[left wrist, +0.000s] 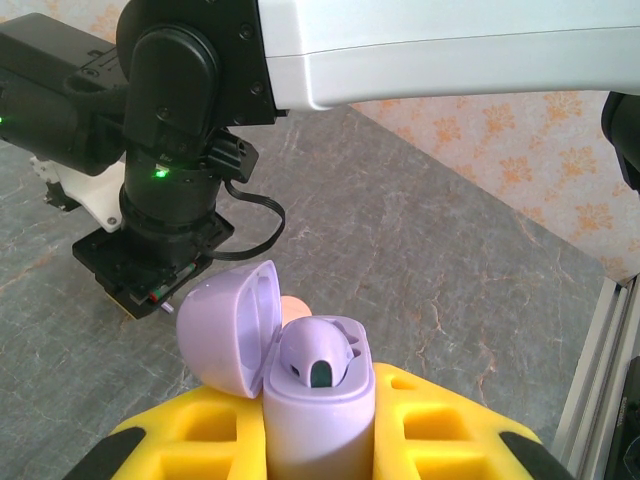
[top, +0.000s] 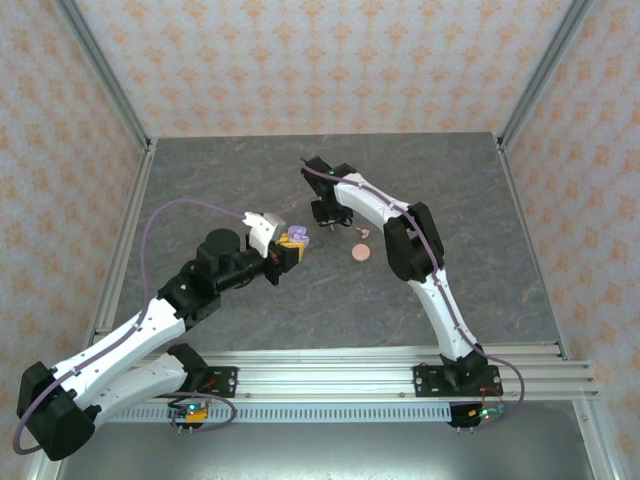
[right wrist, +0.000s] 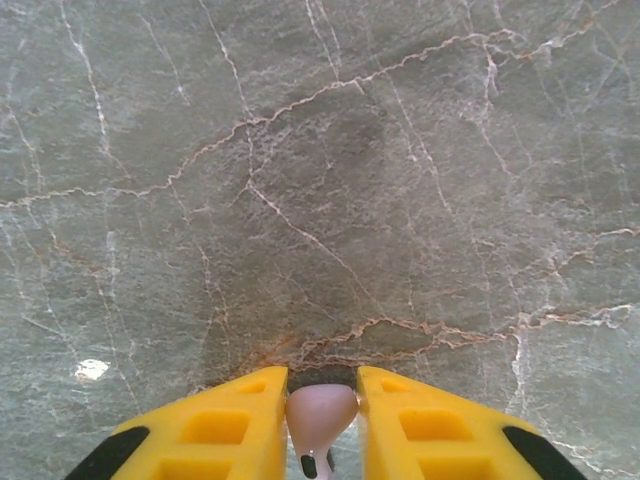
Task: Insert wireless bluetooth earbuds into charging case
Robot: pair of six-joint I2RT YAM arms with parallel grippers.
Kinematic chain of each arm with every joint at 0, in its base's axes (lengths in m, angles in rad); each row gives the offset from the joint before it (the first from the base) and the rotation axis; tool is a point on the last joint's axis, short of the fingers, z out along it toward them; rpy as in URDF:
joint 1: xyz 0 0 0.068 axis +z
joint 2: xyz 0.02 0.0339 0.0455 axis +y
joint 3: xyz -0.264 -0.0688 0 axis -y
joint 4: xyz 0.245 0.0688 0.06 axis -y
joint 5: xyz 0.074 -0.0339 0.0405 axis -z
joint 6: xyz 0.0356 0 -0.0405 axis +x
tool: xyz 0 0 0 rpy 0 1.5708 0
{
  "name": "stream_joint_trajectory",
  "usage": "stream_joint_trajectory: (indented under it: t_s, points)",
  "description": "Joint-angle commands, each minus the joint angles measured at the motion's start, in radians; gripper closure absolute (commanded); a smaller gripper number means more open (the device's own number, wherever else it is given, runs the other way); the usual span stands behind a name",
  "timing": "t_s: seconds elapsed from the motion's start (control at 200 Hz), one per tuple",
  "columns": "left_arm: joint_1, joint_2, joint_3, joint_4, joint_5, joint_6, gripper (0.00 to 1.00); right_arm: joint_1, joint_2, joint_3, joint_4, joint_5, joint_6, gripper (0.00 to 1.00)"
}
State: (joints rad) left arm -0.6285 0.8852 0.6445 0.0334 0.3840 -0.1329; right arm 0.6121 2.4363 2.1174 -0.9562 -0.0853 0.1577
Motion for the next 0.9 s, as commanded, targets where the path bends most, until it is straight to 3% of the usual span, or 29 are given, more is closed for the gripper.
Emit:
stream_joint_trajectory:
  t_s: [0.0, 0.556, 0.891]
  points:
    - [-0.008, -0.019, 0.015, 0.002, -0.015, -0.01, 0.86, -0.026, 0.007, -0.027, -0.044, 0.023, 0.008, 0.74]
    - [-0.008, -0.02, 0.023, -0.007, -0.017, -0.006, 0.86, -0.036, 0.076, 0.034, -0.079, -0.043, -0.005, 0.72]
    - [-0.008, -0.015, 0.017, -0.002, -0.022, -0.004, 0.86, -0.037, 0.077, 0.026, -0.074, -0.048, -0.01, 0.8]
